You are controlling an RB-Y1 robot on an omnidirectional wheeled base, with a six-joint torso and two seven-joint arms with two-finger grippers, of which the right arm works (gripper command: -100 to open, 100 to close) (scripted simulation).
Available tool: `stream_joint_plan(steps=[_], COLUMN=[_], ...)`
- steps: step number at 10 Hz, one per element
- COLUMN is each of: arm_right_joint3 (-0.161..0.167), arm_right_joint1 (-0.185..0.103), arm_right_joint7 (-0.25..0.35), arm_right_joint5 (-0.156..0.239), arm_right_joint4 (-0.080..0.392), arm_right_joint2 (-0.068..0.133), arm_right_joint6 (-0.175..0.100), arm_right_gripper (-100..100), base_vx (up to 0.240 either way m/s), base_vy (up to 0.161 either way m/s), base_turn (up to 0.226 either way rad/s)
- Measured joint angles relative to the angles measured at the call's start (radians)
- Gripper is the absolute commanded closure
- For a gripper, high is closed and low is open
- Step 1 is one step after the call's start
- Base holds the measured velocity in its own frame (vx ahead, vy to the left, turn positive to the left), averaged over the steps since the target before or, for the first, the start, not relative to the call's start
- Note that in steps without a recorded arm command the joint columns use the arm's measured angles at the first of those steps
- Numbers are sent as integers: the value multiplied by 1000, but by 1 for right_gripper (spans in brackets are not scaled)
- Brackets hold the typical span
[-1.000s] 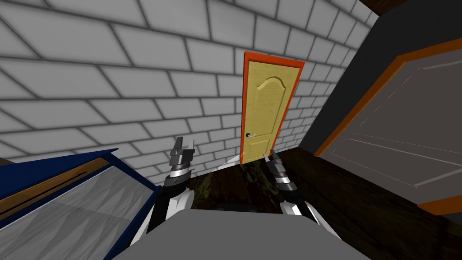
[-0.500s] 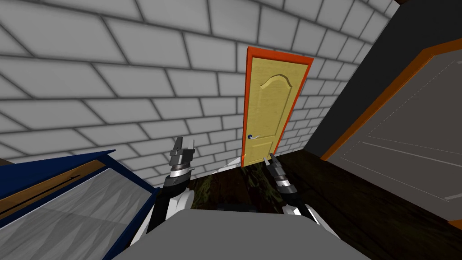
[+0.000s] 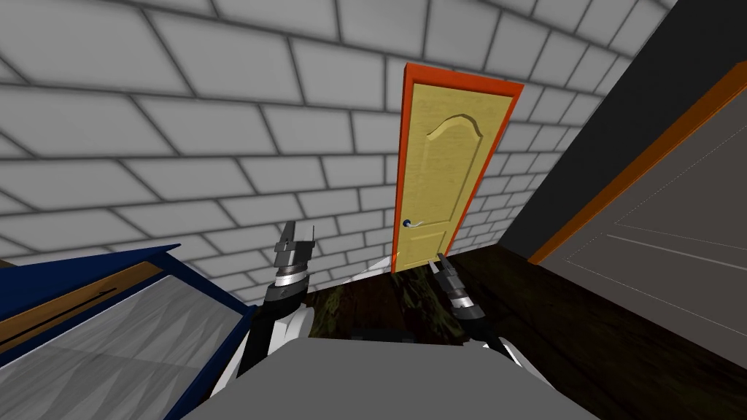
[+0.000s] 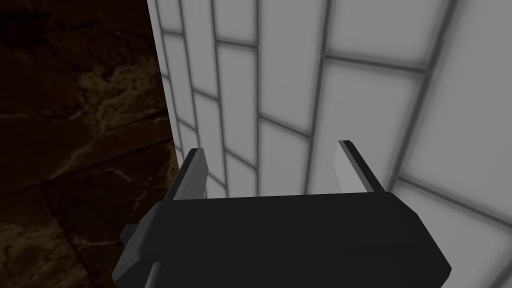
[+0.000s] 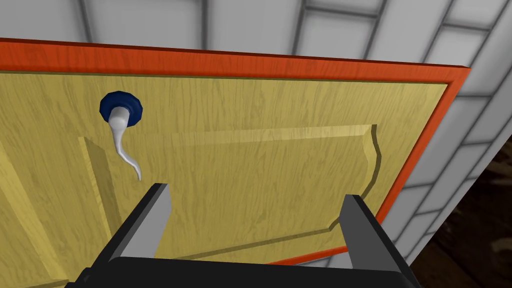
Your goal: Pull the door open
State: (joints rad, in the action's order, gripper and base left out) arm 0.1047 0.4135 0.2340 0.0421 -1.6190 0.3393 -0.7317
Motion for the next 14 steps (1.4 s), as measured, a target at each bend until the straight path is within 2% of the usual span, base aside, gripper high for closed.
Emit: stream_joint_plan(steps=[5,9,14], arm_right_joint3=[10,17,26], arm_right_joint1=[-7,-29,-41], arm_right_joint7=[18,34,59], arm_right_joint5=[15,28,47], arm_right_joint4=[103,206,335], arm_right_joint2=[42,77,133], arm_right_joint6=[-46,-87,-144], arm_right_gripper=[-100,-100,-100], base_vx=[101,108,124], base_vy=[-9,-7,-16], base_turn=[38,41,43])
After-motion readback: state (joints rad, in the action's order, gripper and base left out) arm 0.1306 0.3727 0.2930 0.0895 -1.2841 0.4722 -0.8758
